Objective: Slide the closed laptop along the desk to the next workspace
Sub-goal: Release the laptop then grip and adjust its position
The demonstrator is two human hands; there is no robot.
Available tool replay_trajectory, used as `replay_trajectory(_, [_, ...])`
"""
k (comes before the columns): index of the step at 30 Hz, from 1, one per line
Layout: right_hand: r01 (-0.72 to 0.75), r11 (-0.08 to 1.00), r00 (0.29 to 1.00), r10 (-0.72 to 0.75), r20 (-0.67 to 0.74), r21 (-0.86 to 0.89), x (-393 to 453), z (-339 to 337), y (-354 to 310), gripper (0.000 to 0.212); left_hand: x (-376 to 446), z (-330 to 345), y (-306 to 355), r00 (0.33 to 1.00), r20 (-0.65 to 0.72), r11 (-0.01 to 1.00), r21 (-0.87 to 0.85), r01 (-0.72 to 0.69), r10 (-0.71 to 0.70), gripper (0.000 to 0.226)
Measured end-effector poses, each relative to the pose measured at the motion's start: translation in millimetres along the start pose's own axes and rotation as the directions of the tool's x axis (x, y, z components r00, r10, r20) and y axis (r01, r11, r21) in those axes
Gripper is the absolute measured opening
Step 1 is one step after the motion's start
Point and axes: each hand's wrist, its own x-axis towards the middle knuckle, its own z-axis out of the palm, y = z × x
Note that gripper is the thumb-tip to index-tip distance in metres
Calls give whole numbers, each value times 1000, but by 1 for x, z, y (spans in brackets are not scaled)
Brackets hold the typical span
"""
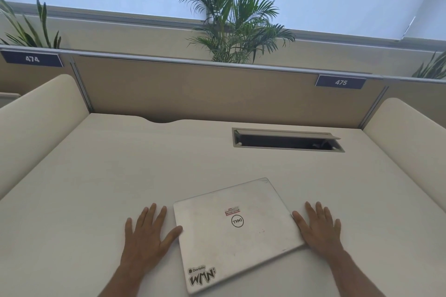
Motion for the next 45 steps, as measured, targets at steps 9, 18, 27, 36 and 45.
replay_trajectory(9, [-43,993,996,34,-87,-106,5,-12,-33,71,10,-15,21,995,-62,985,-159,62,-72,70])
replay_trajectory(18, [-1,992,998,-7,64,130,6,-16,-87,64,13,-17,59,957,44,876,-393,280,-286,40])
replay_trajectory(27, [-244,938,960,197,197,248,12,-22,-109,83,18,-23,66,913,157,751,-525,400,-376,46])
replay_trajectory(36, [-324,885,940,261,220,334,15,-20,-110,76,20,-28,66,896,216,652,-622,433,-388,25])
replay_trajectory(45, [-335,847,939,264,220,413,13,-15,-103,64,32,-44,72,840,312,488,-702,518,-443,18])
